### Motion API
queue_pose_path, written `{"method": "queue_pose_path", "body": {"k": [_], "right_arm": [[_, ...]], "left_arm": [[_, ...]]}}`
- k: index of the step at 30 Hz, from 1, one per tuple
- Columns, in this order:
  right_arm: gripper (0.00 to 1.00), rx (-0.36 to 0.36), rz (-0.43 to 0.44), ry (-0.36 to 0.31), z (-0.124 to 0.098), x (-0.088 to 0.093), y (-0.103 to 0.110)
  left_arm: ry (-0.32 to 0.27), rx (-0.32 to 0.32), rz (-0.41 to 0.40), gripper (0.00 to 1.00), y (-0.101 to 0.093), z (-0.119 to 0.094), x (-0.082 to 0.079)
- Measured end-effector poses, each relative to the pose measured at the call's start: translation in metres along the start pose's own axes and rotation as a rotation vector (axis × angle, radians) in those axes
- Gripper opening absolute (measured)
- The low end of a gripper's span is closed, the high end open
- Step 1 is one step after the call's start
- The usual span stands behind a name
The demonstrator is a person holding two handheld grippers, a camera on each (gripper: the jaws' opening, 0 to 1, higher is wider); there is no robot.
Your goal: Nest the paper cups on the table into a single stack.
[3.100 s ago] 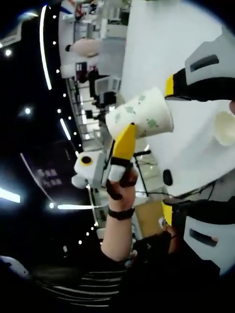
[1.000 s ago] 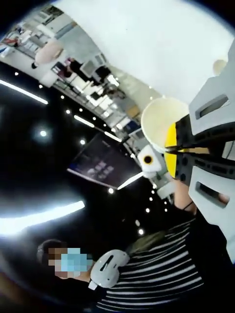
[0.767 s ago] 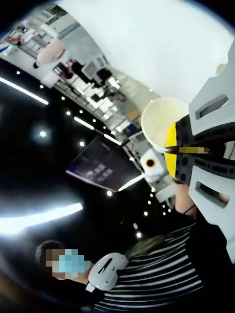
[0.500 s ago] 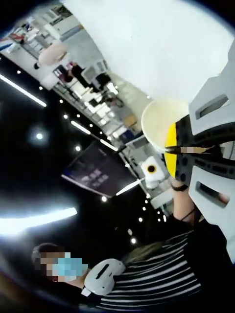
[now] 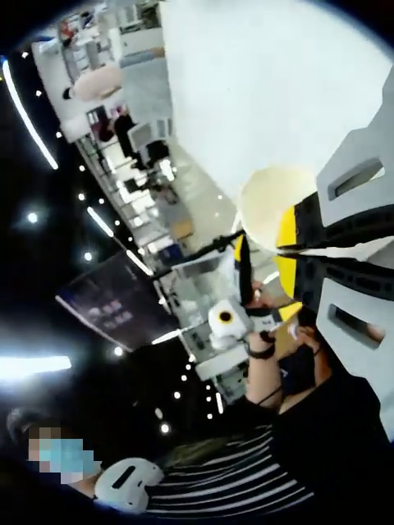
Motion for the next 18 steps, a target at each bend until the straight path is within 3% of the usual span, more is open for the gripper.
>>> {"method": "queue_pose_path", "body": {"k": [8,16,18], "right_arm": [[0.00,0.031,-0.084,0.107,-0.003,0.001,-0.002],[0.00,0.045,-0.285,0.309,-0.002,0.010,0.003],[0.00,0.053,-0.321,0.350,-0.002,0.007,0.004]], "left_arm": [[0.009,-0.023,-0.006,0.99,0.001,-0.003,0.004],[0.024,-0.030,0.012,0.99,0.000,-0.005,0.007],[0.010,-0.047,-0.018,0.99,0.004,-0.007,0.008]]}}
Point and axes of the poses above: the point that each gripper's makers call its tool centre point, and the gripper's own axes: z roughly forward along the fingers, y roughly to its left, x roughly out of its underside, the point moved 3 cm from there along -z, roughly backward along the fingers, and after that the axes turned 1 degree about y, right-handed, at the moved point
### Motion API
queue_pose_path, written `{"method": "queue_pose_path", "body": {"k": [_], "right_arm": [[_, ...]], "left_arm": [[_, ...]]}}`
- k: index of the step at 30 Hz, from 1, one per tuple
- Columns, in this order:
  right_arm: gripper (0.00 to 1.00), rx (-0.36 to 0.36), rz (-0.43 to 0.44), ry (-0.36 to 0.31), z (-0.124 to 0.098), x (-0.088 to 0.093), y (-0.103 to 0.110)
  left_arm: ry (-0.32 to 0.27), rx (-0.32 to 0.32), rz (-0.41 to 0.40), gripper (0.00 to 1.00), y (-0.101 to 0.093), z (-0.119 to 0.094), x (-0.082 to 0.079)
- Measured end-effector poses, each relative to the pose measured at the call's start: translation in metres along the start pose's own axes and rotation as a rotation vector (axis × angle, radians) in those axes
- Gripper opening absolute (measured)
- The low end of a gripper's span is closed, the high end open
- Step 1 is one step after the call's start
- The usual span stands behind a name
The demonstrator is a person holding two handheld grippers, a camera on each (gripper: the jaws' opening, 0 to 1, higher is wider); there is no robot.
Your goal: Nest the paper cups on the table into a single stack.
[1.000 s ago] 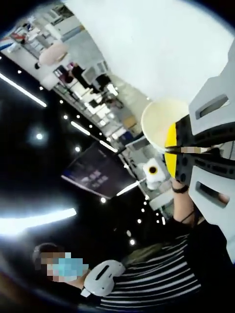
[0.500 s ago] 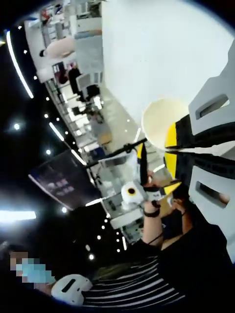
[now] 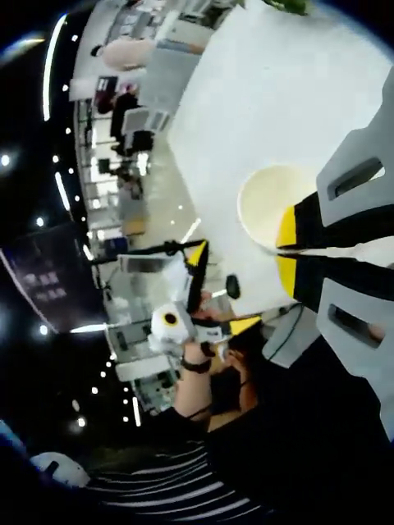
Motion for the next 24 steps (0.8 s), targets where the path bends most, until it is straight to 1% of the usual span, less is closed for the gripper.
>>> {"method": "queue_pose_path", "body": {"k": [4,5,6,9,11,14,17,20,22,24], "right_arm": [[0.00,0.020,-0.123,0.086,-0.004,-0.008,-0.001],[0.00,0.020,-0.138,0.100,-0.004,-0.010,0.000],[0.00,0.016,-0.170,0.126,-0.005,-0.013,0.001],[0.00,0.014,-0.227,0.162,-0.008,-0.022,0.002],[0.00,0.009,-0.236,0.168,-0.010,-0.031,0.005],[0.00,0.002,-0.265,0.185,-0.008,-0.035,0.008],[0.00,-0.018,-0.265,0.206,-0.002,-0.031,0.010],[0.00,-0.042,-0.313,0.271,0.004,-0.020,0.016],[0.00,-0.048,-0.328,0.294,0.008,-0.015,0.016],[0.00,-0.054,-0.347,0.342,0.013,-0.004,0.016]], "left_arm": [[0.000,-0.023,-0.009,0.99,0.005,-0.004,0.004],[0.001,-0.025,-0.013,0.99,0.005,-0.005,0.005],[0.000,-0.026,-0.015,0.99,0.005,-0.005,0.006],[-0.006,-0.034,-0.042,0.99,0.007,-0.008,0.009],[-0.008,-0.043,-0.065,0.99,0.009,-0.009,0.012],[-0.006,-0.048,-0.069,0.99,0.009,-0.010,0.015],[0.020,-0.058,-0.028,0.99,0.007,-0.011,0.018],[0.039,-0.048,-0.010,0.99,0.005,-0.011,0.021],[0.046,-0.044,0.003,0.99,0.003,-0.011,0.022],[0.063,-0.038,0.024,0.99,0.001,-0.011,0.025]]}}
Point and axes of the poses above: the point that each gripper's makers call its tool centre point, and the gripper's own axes: z roughly forward along the fingers, y roughly to its left, x roughly out of its underside, the point moved 3 cm from there along -z, roughly backward along the fingers, and after that the axes turned 1 degree about y, right-handed, at the moved point
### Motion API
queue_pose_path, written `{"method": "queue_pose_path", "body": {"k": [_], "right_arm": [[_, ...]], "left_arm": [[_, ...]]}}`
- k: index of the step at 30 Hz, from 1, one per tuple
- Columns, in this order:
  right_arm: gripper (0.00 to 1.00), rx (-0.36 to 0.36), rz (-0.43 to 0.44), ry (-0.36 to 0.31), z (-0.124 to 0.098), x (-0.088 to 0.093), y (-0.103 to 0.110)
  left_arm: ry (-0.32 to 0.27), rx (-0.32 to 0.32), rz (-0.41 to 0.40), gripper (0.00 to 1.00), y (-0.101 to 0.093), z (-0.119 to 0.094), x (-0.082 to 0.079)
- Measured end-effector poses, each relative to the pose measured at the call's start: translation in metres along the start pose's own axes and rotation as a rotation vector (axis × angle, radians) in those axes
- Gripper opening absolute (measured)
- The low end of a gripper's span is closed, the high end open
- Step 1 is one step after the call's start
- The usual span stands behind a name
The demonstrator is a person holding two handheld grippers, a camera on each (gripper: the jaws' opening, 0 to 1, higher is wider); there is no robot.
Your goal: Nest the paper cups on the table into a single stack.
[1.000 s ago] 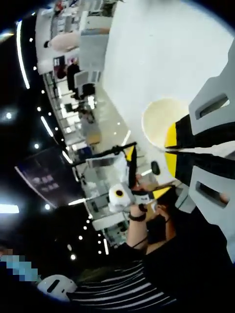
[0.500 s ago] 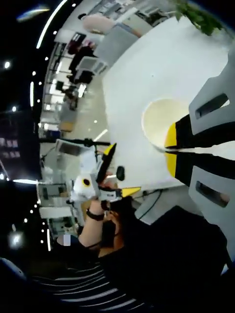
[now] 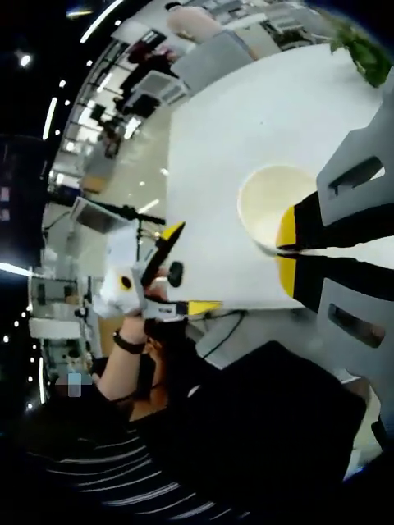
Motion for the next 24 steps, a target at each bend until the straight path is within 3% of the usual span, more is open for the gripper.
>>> {"method": "queue_pose_path", "body": {"k": [7,10,14,24], "right_arm": [[0.00,-0.053,-0.050,0.057,0.028,0.009,0.017],[0.00,-0.068,-0.111,0.122,0.044,0.020,0.023],[0.00,-0.067,-0.117,0.123,0.058,0.025,0.026],[0.00,-0.092,-0.170,0.201,0.087,0.051,0.035]], "left_arm": [[0.043,0.027,0.028,0.98,-0.008,0.003,0.013],[0.049,0.027,0.020,0.98,-0.009,0.003,0.015],[0.051,0.028,0.013,0.98,-0.011,0.002,0.016],[0.066,0.027,-0.009,0.98,-0.014,0.002,0.024]]}}
Point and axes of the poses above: the point that each gripper's makers call its tool centre point, and the gripper's own axes: z roughly forward along the fingers, y roughly to its left, x roughly out of its underside, the point moved 3 cm from there along -z, roughly backward along the fingers, and after that the axes turned 1 degree about y, right-handed, at the moved point
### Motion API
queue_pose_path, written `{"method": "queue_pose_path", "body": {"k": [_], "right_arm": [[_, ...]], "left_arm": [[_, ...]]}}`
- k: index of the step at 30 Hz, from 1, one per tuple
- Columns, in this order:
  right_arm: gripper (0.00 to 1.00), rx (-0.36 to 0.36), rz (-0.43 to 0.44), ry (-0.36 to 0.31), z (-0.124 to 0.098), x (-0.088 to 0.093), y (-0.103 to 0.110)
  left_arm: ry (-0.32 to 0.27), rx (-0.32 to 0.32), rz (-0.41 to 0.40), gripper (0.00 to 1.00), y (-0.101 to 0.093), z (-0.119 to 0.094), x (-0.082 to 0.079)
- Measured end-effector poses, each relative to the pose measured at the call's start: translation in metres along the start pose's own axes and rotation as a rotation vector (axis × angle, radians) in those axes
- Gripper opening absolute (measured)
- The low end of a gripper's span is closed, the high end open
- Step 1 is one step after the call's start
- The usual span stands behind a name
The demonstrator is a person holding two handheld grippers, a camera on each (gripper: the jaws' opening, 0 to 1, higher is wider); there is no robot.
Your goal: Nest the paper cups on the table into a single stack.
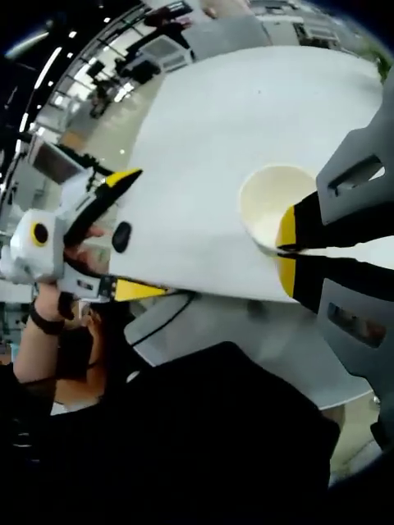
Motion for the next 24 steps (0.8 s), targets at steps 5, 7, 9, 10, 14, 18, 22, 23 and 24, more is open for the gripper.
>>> {"method": "queue_pose_path", "body": {"k": [5,7,9,10,14,18,22,23,24], "right_arm": [[0.00,-0.018,0.000,0.013,0.014,0.005,0.002],[0.00,-0.032,0.014,0.019,0.020,0.008,0.002],[0.00,-0.032,0.010,0.024,0.026,0.010,0.002],[0.00,-0.031,0.014,0.025,0.028,0.010,0.000],[0.00,-0.043,0.027,0.034,0.037,0.013,0.001],[0.00,-0.053,0.029,0.041,0.045,0.016,0.003],[0.00,-0.069,0.033,0.049,0.050,0.020,0.005],[0.00,-0.073,0.040,0.044,0.051,0.019,0.006],[0.00,-0.076,0.043,0.041,0.051,0.019,0.007]], "left_arm": [[0.007,0.003,0.001,0.98,-0.005,0.001,0.002],[0.016,0.002,0.008,0.98,-0.006,0.001,0.006],[0.025,-0.001,0.015,0.98,-0.007,0.002,0.009],[0.027,-0.001,0.016,0.97,-0.008,0.002,0.009],[0.037,0.015,0.008,0.97,-0.013,0.004,0.013],[0.032,0.011,0.026,0.94,-0.014,0.003,0.011],[0.040,0.004,0.013,0.95,-0.013,0.002,0.013],[0.043,0.005,0.012,0.95,-0.013,0.002,0.014],[0.044,0.005,0.014,0.95,-0.014,0.002,0.014]]}}
Point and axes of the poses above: the point that each gripper's makers call its tool centre point, and the gripper's own axes: z roughly forward along the fingers, y roughly to its left, x roughly out of its underside, the point moved 3 cm from there along -z, roughly backward along the fingers, and after that the axes turned 1 degree about y, right-handed, at the moved point
